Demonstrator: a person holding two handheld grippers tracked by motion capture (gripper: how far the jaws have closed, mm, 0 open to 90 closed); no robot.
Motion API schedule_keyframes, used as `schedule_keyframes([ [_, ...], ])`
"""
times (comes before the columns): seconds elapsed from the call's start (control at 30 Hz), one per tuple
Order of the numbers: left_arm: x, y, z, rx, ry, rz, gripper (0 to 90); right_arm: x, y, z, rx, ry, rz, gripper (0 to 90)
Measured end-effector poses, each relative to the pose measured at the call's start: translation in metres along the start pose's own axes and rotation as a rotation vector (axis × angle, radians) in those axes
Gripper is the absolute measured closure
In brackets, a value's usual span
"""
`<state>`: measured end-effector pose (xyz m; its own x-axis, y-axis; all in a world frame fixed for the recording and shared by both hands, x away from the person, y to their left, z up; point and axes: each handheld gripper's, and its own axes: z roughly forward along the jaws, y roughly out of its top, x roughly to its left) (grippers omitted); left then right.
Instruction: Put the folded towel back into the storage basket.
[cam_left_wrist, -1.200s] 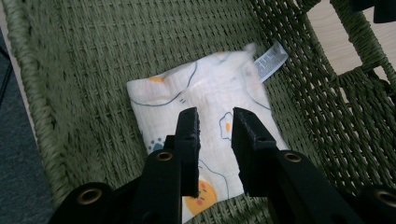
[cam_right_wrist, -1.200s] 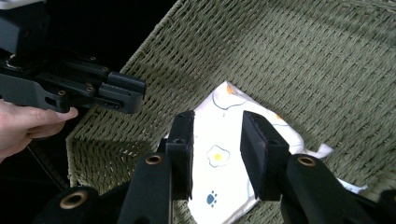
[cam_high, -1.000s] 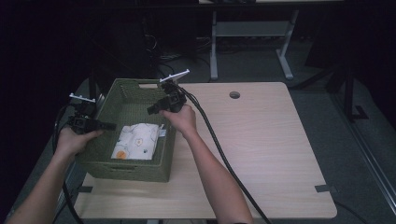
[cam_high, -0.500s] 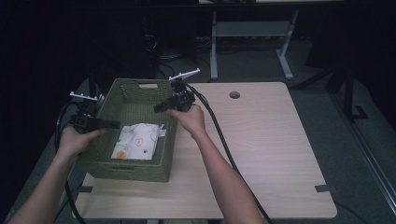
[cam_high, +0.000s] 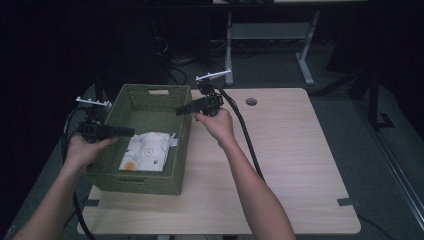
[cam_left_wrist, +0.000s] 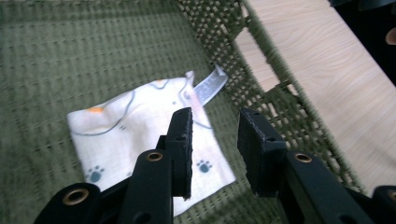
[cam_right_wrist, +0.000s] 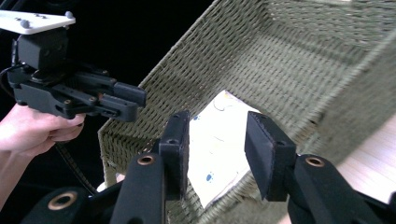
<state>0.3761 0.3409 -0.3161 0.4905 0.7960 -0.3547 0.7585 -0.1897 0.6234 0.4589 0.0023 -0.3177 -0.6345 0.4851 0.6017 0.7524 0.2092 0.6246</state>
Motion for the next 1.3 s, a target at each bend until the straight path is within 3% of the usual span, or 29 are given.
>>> schedule_keyframes([
  [0.27, -0.026, 0.005, 0.005, -0.011, -0.011, 0.031, 60.1, -0.011, -0.006, -0.025, -0.022, 0.002, 0.011, 54.7],
  [0.7, -0.052, 0.009, 0.015, -0.029, -0.032, 0.025, 57.0, -0.030, -0.019, -0.065, -0.052, -0.009, 0.033, 51.3],
  [1.3, -0.086, 0.019, 0.035, -0.029, -0.059, 0.047, 52.3, -0.056, -0.041, -0.116, -0.084, -0.026, 0.063, 44.3],
])
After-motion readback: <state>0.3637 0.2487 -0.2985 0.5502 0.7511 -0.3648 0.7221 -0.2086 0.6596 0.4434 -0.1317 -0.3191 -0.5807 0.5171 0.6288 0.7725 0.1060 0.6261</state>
